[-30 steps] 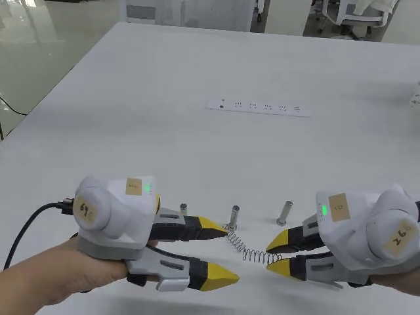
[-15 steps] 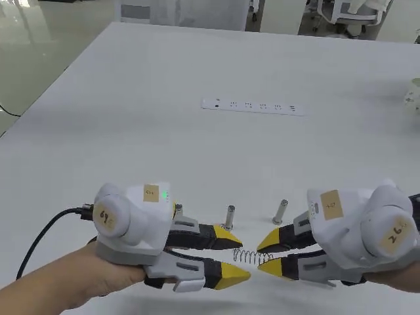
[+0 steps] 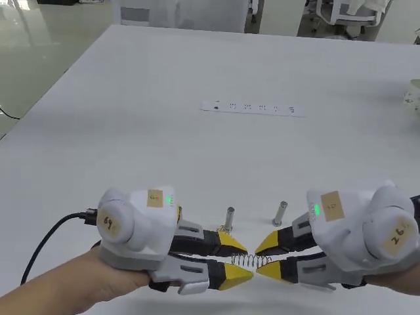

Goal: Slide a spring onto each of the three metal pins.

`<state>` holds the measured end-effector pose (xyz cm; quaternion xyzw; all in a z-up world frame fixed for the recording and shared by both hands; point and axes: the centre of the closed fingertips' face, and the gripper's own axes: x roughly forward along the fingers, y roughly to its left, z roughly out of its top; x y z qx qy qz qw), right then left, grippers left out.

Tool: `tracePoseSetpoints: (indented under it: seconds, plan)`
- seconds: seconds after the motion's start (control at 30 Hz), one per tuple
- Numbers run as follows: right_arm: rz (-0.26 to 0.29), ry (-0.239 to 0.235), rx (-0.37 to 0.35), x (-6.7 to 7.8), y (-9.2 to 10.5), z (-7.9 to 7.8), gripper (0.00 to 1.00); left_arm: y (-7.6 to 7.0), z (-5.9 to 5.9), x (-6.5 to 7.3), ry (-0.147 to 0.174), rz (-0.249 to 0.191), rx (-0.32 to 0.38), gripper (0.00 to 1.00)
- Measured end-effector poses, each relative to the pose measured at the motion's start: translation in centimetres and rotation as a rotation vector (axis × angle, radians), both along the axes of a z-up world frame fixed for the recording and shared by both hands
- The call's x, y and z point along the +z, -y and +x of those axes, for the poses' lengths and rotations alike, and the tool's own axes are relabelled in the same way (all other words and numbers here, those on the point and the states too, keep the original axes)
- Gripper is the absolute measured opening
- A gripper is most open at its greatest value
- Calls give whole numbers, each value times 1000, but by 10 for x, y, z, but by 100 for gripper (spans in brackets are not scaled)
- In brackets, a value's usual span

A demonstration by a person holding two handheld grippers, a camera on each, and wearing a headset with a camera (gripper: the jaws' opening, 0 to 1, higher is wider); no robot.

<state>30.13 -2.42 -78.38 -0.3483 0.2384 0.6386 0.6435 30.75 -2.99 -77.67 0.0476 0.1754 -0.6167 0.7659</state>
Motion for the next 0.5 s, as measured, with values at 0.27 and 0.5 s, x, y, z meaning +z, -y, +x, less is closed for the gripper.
tracePoseSetpoints:
  seconds: [0.27,0.5]
  plan:
    - [12,-1,1,3,-2,-2,8,-2,1,3,12,-4,6,5]
    - [27,-17,-1,5,-1,-4,8,-1,-3,5,5,-15,-16,4]
